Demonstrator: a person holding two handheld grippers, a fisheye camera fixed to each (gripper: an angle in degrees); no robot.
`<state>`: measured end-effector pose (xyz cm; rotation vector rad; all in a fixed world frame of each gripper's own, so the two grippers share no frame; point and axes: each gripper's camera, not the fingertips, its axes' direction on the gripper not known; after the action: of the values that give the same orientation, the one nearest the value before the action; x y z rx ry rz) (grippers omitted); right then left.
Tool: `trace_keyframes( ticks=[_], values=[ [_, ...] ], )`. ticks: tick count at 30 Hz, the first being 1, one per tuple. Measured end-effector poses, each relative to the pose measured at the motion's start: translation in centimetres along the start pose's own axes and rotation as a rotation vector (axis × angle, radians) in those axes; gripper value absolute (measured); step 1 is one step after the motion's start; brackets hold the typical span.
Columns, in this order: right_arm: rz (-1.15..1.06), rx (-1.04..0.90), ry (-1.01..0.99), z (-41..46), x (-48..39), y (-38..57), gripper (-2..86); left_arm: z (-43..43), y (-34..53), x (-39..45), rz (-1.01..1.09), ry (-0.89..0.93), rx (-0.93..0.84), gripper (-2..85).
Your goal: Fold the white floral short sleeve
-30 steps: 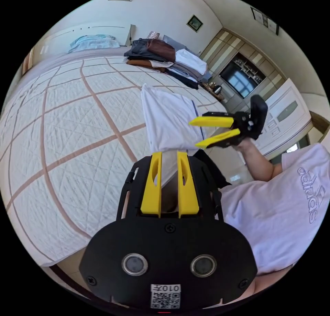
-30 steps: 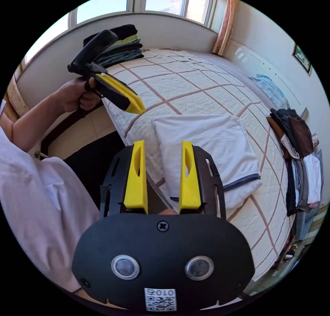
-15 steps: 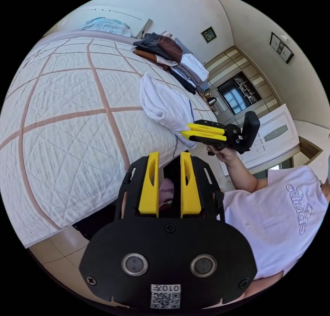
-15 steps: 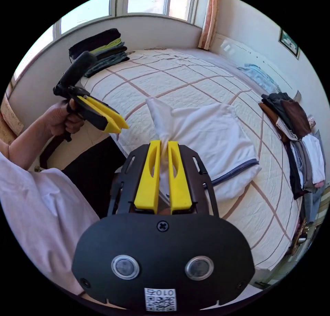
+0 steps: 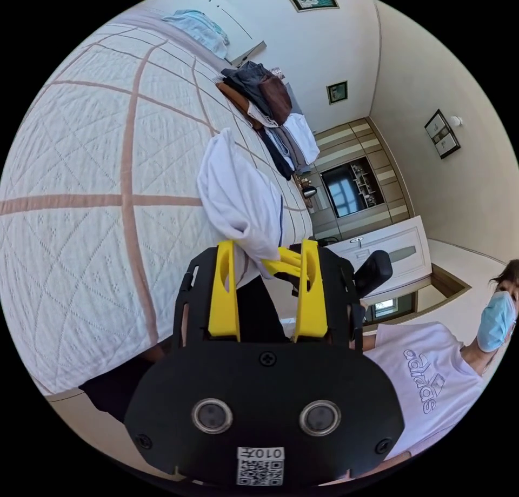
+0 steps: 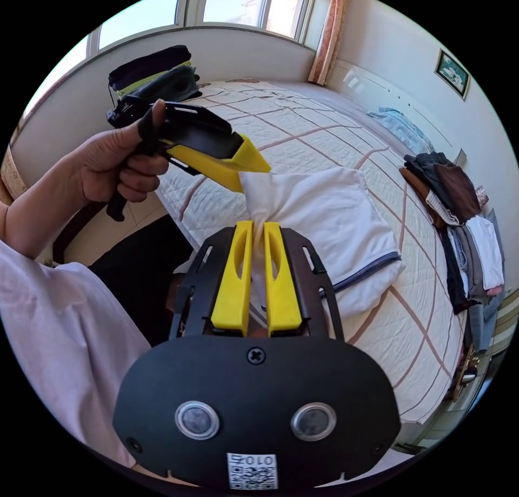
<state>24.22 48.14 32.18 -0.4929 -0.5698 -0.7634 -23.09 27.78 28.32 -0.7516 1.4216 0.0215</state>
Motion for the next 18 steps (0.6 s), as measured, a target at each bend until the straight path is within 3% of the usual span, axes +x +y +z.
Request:
trace_keyframes(
  ticks=[6, 9, 12, 14, 18],
  values=[
    [0.024, 0.043, -0.001, 0.7, 2.5, 4.6, 5.6, 0.4, -0.2, -1.6, -0.065, -0.060, 0.012, 10.9],
    [0.132, 0.152, -0.104, -0.7, 5.1, 7.7, 6.4, 0.2, -0.4, -1.2, -0.019, -0.085, 0.014, 7.3],
    [0.323, 0.263, -0.420, -1.1, 8.3, 11.6, 7.3, -0.1, -0.7, -0.4, 0.018, -0.074, 0.020, 6.3],
    [0.474, 0.301, -0.695, 1.3, 10.4, 14.6, 8.4, -0.4, -0.9, -0.3, 0.017, -0.026, 0.044, 6.0],
    [0.768, 0.414, -1.064, 6.9, 14.3, 18.9, 10.9, -0.7, -1.0, 0.0, 0.015, 0.060, 0.080, 5.9]
  ],
)
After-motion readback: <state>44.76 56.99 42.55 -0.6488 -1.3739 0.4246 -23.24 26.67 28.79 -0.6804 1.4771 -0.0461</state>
